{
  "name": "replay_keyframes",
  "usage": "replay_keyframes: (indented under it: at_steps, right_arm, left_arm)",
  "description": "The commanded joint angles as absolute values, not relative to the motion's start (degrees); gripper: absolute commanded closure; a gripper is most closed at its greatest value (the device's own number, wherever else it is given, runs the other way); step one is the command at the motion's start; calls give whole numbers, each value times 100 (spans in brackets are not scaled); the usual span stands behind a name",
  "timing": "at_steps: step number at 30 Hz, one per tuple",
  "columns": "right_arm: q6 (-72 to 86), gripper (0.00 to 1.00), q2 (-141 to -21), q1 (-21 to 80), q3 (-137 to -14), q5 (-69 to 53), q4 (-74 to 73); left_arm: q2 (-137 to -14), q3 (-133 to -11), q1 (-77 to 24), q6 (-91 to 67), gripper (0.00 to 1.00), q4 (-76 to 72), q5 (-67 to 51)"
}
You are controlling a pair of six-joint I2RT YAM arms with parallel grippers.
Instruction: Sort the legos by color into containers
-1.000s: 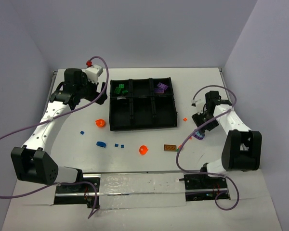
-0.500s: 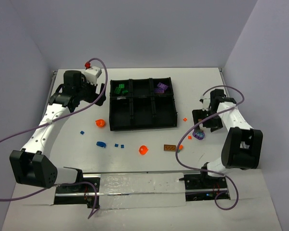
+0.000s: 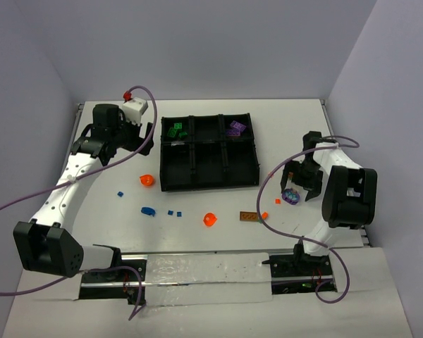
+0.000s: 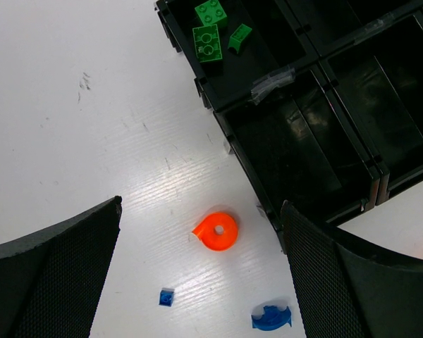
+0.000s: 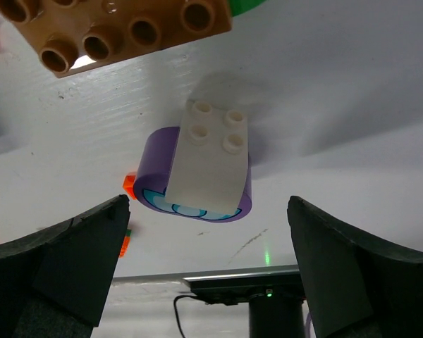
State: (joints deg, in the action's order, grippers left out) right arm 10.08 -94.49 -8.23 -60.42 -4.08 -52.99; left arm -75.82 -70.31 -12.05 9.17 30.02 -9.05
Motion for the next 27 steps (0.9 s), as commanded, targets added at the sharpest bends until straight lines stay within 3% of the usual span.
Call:
replay_keyframes:
  at_steps: [1,10,16,23,27]
  right_arm:
    - [1631,0,-9566,-816,-6174,-245,-5378]
    - [1758,0,-10042,-895,-6386,-743,-5398]
    - [1742,13,-9980,-1000,-6295,-825,-5429]
    - [1677,18,-9867,-1112,-6124,-774,-5398]
    - [1600,27,-10010,-1181,-6249,-800,-5457]
  left_arm:
    - [-7397,-7005,-1239,809,1,2857,-809]
    - [-7446,-7128,-1239,919,1,2937,-695]
    - [-7375,-7061,-1239,897,1,2962,-642]
    - [-7367,-7034,-1239,905,1,2937,-668]
    - [-7430,-7110,-1239,918,1,2936,-703]
